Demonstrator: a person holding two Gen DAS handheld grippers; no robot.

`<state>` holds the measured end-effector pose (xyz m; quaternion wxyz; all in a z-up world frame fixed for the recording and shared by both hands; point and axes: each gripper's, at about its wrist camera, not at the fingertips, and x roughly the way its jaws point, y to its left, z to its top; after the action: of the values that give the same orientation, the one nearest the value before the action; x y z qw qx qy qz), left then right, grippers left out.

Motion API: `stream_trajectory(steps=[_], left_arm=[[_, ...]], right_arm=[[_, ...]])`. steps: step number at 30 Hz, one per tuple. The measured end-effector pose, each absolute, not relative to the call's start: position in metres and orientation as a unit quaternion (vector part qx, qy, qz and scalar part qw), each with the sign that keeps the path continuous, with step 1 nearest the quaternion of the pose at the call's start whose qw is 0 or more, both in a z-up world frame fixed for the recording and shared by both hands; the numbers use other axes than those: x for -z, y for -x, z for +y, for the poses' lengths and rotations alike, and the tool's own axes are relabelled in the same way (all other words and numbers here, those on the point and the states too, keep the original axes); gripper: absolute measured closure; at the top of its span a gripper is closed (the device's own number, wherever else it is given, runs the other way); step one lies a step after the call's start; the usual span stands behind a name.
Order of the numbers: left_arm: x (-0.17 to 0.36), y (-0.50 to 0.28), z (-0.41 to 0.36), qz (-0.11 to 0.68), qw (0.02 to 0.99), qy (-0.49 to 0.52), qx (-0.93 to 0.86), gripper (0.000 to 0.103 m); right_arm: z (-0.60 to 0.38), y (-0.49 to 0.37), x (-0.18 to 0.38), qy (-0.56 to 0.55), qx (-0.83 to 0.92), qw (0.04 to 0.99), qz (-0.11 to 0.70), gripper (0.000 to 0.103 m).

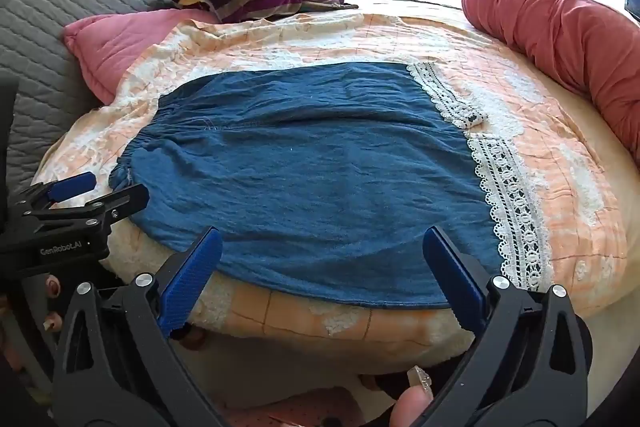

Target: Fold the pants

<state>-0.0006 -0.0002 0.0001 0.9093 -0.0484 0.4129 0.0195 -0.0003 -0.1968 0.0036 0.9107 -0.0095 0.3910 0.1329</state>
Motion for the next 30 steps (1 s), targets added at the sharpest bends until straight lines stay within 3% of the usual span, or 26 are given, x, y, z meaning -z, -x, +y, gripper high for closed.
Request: stream_trajectory(steps=[30], left_arm=[[-0.0074, 0.0023, 0.0023, 0.406, 0.913, 0.043, -0.028, 0.004]], right_arm=[[-0.1997, 0.0023, -0.0073, 0.018, -0.117, 0.915, 0.385, 0.008]])
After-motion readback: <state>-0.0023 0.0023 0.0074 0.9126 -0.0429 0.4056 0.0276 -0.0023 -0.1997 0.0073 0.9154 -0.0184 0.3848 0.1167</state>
